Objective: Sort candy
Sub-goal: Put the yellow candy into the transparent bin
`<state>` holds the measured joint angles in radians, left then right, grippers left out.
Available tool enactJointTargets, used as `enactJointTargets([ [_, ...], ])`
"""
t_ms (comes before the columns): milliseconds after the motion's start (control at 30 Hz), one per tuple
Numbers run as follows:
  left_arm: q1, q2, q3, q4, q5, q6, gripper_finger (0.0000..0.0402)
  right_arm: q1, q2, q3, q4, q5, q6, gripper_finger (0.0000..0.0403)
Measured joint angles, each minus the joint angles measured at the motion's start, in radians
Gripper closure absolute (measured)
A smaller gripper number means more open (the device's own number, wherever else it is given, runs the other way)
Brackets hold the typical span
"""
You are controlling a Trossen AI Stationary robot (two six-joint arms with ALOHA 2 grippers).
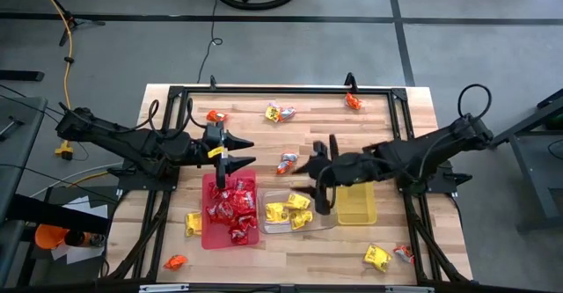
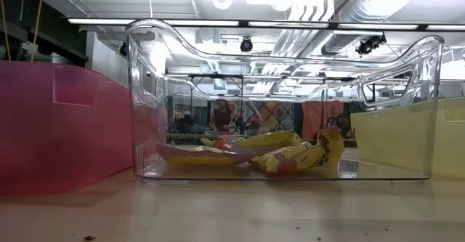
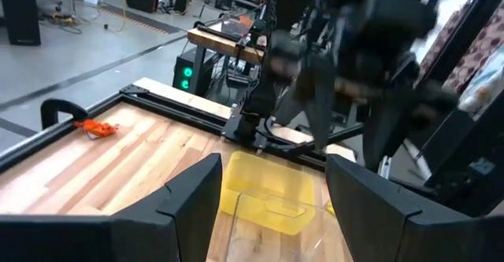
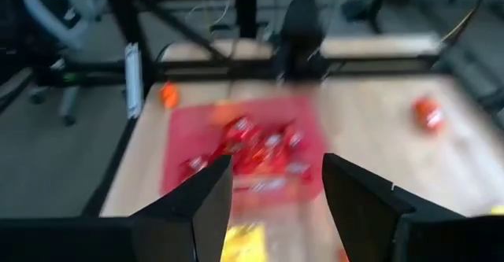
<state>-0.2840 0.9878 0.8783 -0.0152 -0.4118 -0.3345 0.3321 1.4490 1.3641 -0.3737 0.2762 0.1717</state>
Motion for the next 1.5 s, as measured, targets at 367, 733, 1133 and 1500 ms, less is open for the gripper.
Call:
enactJointTargets([
  [367,0.000,0.000,0.000,-0.018,-0.046,0.110,0.0186,-0.065,-0.001,0.008,-0.009,0.013,-0.049,0.0210],
  [733,0.000,0.000,0.000,-0.034,-0.045,0.120,0.0186,-0.064,-0.212,-0.185,0.133,0.093,-0.012,0.0210],
  [1133,0.001,-0.018,0.014,-0.186,0.038,-0.143,0.0186,-0.079,-0.330,-0.490,0.476,0.089,0.173,0.0210],
  [1500,-0.252,-0.016,0.148,-0.985,0.268,-0.701,0.0186,-0.098,-0.330,-0.512,0.484,0.089,0.213,0.0210],
])
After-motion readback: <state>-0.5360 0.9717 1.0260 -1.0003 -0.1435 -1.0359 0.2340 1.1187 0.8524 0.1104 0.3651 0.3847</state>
